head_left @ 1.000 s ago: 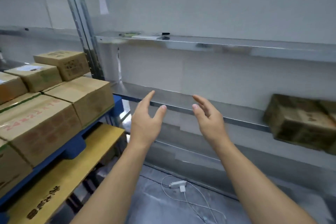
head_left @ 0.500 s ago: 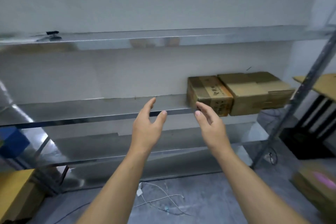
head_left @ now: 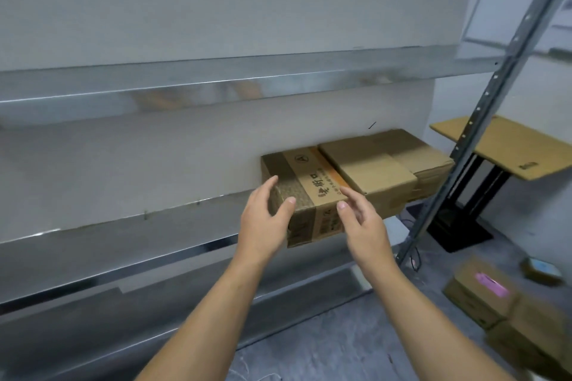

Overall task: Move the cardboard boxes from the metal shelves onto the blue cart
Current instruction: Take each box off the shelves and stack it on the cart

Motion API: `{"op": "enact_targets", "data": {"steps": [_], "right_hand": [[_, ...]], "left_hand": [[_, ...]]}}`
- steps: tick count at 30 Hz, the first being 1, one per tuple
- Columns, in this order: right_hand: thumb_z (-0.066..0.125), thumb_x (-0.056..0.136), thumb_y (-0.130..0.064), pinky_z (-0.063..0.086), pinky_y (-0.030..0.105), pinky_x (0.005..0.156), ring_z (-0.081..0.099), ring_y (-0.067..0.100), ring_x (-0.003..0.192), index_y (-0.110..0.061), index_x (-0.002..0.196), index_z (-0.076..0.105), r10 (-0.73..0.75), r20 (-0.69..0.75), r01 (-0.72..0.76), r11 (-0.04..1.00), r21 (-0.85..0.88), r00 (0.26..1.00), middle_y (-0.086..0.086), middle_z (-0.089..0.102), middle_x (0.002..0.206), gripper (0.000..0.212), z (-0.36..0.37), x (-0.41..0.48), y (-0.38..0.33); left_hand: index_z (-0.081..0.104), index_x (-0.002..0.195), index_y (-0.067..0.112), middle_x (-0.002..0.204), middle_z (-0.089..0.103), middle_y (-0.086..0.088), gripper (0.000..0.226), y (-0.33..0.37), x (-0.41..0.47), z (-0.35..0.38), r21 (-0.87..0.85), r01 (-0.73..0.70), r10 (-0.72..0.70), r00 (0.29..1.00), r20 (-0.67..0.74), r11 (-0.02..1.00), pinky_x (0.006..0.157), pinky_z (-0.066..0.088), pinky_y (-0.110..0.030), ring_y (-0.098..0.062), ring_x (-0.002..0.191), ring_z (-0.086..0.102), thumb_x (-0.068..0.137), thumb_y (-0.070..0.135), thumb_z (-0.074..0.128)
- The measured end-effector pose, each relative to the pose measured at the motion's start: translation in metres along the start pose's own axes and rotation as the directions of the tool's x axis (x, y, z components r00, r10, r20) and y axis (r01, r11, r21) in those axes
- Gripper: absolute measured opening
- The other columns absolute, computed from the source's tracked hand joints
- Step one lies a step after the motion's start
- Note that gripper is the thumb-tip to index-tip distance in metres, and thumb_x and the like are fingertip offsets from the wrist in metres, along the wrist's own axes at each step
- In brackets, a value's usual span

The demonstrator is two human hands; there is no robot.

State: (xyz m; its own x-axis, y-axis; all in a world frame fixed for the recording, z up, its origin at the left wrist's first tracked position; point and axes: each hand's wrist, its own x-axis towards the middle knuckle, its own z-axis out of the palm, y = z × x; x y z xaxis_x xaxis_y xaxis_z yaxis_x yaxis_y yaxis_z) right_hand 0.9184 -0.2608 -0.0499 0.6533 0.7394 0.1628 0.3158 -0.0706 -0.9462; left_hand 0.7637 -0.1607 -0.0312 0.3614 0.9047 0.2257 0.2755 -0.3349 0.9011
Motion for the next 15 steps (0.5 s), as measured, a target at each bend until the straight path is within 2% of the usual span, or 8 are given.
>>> {"op": "enact_targets", "data": {"steps": [5,8,10,13,15], "right_hand": [[0.052,0.099,-0.039,0.041,0.043,0.111,0.047,0.007,0.13,-0.048,0.127,0.054,0.122,-0.072,-0.123,0.992,-0.023,0.99,-0.012,0.052,0.139,0.029,0.014,0.041,0.025],[0.05,0.099,-0.043,0.04,0.046,0.111,0.048,0.013,0.13,-0.042,0.133,0.053,0.197,-0.134,-0.205,0.978,-0.048,0.971,-0.007,0.049,0.142,0.034,0.019,0.06,0.037],[0.05,0.1,-0.042,0.039,0.046,0.112,0.047,0.017,0.13,-0.036,0.138,0.051,0.229,-0.163,-0.244,0.967,-0.079,0.96,-0.003,0.045,0.143,0.038,0.021,0.068,0.043],[0.051,0.1,-0.039,0.036,0.044,0.113,0.042,0.019,0.135,-0.03,0.142,0.049,0.226,-0.189,-0.252,0.959,-0.129,0.956,-0.001,0.04,0.149,0.043,0.025,0.075,0.049],[0.051,0.101,-0.036,0.032,0.039,0.114,0.038,0.019,0.139,-0.028,0.145,0.047,0.215,-0.198,-0.247,0.957,-0.154,0.956,0.0,0.037,0.151,0.046,0.026,0.077,0.051]], "left_hand": [[0.046,0.144,0.027,0.153,0.038,-0.002,0.053,-0.034,0.043,0.037,0.019,0.107,-0.108,0.99,0.087,0.994,0.116,0.024,-0.028,-0.014,0.143,0.031,0.094,0.031,0.064],[0.04,0.147,0.03,0.161,0.025,-0.004,0.059,-0.048,0.058,0.054,0.019,0.149,-0.15,0.981,0.12,0.989,0.109,0.016,-0.018,-0.012,0.149,0.018,0.093,0.033,0.064],[0.036,0.149,0.034,0.164,0.017,-0.005,0.062,-0.058,0.064,0.064,0.014,0.197,-0.196,0.97,0.146,0.98,0.109,0.014,-0.019,-0.012,0.15,0.013,0.093,0.037,0.063],[0.032,0.148,0.042,0.163,0.018,-0.005,0.065,-0.073,0.069,0.076,-0.005,0.261,-0.257,0.952,0.164,0.965,0.119,0.024,-0.038,-0.021,0.149,0.023,0.091,0.045,0.063],[0.032,0.147,0.046,0.161,0.023,-0.003,0.064,-0.08,0.072,0.081,-0.014,0.289,-0.282,0.944,0.171,0.957,0.117,0.03,-0.045,-0.021,0.146,0.028,0.09,0.047,0.062]]}}
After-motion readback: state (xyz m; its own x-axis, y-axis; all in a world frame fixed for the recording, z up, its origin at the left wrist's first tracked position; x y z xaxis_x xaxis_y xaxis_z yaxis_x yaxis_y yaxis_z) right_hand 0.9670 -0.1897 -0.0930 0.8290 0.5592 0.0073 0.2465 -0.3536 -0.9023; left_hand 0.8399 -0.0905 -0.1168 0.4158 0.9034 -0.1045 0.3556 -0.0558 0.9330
